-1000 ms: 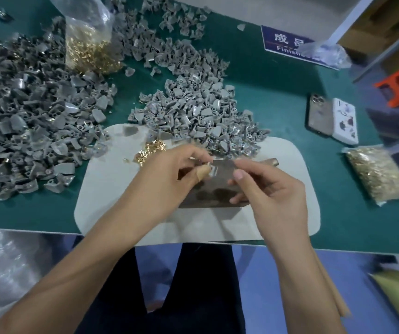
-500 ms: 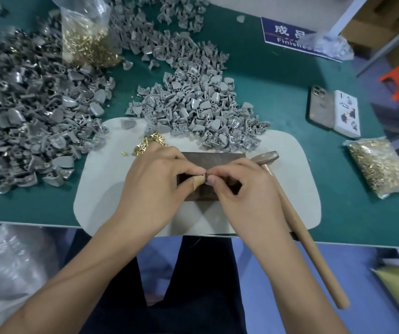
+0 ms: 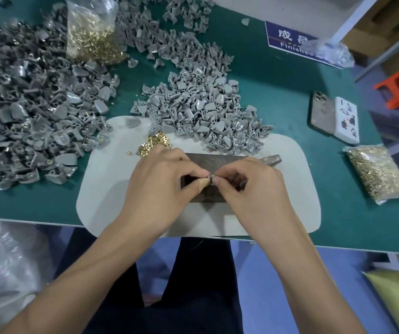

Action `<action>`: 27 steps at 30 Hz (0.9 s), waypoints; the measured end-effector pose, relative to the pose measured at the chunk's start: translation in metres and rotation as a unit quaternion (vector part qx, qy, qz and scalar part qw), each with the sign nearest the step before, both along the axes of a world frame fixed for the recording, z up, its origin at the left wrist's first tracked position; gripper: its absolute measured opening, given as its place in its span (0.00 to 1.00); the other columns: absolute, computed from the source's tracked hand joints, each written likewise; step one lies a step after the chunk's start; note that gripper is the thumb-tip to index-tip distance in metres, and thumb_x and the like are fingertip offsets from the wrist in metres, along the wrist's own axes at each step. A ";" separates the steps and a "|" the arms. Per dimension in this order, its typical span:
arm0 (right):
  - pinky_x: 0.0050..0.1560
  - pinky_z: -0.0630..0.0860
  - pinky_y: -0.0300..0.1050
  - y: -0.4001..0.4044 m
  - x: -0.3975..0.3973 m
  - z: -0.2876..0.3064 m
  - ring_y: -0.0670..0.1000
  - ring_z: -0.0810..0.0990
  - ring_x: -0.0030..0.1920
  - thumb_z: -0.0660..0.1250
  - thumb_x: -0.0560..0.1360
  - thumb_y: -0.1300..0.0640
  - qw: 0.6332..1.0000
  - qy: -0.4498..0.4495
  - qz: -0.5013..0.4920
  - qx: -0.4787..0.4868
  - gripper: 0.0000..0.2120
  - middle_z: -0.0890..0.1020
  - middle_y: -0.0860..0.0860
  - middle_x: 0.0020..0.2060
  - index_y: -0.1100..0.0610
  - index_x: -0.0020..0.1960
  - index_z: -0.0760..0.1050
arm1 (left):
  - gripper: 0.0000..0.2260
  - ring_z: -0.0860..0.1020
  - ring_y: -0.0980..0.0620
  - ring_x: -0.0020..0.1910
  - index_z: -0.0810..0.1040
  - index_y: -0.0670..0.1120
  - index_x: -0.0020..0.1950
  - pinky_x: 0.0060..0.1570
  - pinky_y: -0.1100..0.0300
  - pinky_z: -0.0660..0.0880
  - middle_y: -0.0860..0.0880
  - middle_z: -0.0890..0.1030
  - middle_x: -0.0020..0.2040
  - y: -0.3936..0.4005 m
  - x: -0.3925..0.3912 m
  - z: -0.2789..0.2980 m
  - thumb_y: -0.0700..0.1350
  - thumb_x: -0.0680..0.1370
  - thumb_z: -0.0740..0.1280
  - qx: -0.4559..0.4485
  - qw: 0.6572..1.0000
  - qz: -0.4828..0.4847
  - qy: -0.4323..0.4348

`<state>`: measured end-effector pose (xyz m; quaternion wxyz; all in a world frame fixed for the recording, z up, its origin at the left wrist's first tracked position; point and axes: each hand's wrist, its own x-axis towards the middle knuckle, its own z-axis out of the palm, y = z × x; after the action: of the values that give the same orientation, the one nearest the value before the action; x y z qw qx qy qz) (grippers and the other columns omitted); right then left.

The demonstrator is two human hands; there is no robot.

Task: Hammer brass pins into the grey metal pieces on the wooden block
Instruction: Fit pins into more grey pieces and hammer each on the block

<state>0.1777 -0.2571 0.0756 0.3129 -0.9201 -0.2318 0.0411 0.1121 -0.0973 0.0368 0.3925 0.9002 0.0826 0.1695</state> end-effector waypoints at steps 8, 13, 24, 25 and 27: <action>0.43 0.69 0.39 0.004 0.003 0.012 0.47 0.74 0.39 0.74 0.73 0.64 0.991 -0.052 0.090 -0.082 0.05 0.78 0.48 0.36 0.55 0.42 0.84 | 0.04 0.71 0.51 0.47 0.87 0.58 0.47 0.46 0.49 0.71 0.59 0.78 0.41 0.001 0.001 -0.001 0.51 0.73 0.77 -0.012 1.000 -0.001 0.001; 0.42 0.66 0.38 0.006 0.011 0.022 0.48 0.75 0.39 0.73 0.74 0.63 0.984 -0.032 0.133 -0.118 0.06 0.80 0.49 0.35 0.54 0.41 0.85 | 0.04 0.71 0.51 0.47 0.86 0.59 0.47 0.46 0.49 0.71 0.60 0.79 0.42 0.002 0.001 -0.003 0.51 0.73 0.77 -0.009 1.000 -0.004 -0.005; 0.43 0.66 0.43 0.026 -0.007 0.033 0.52 0.75 0.47 0.66 0.78 0.63 0.955 -0.092 0.125 -0.252 0.06 0.75 0.49 0.44 0.55 0.46 0.80 | 0.04 0.72 0.47 0.44 0.87 0.56 0.47 0.45 0.47 0.72 0.58 0.81 0.42 0.005 0.004 -0.003 0.51 0.73 0.77 0.039 0.998 -0.034 -0.020; 0.44 0.68 0.44 0.026 -0.007 0.032 0.53 0.76 0.48 0.65 0.78 0.63 0.956 -0.090 0.125 -0.251 0.06 0.75 0.50 0.44 0.55 0.47 0.80 | 0.04 0.72 0.47 0.44 0.87 0.56 0.47 0.45 0.46 0.72 0.57 0.81 0.42 0.006 0.004 -0.003 0.51 0.73 0.77 0.038 0.998 -0.035 -0.019; 0.50 0.74 0.48 0.024 -0.001 0.030 0.54 0.78 0.49 0.66 0.77 0.62 0.957 -0.074 0.126 -0.251 0.06 0.78 0.51 0.45 0.55 0.47 0.82 | 0.05 0.72 0.47 0.45 0.87 0.56 0.47 0.45 0.46 0.72 0.58 0.81 0.42 0.005 0.004 -0.002 0.50 0.73 0.77 0.039 0.999 -0.032 -0.018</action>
<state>0.1765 -0.2336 0.1060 0.0458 -0.9328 -0.3507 0.0686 0.1158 -0.0922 0.0344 0.3634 0.9140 0.0401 0.1761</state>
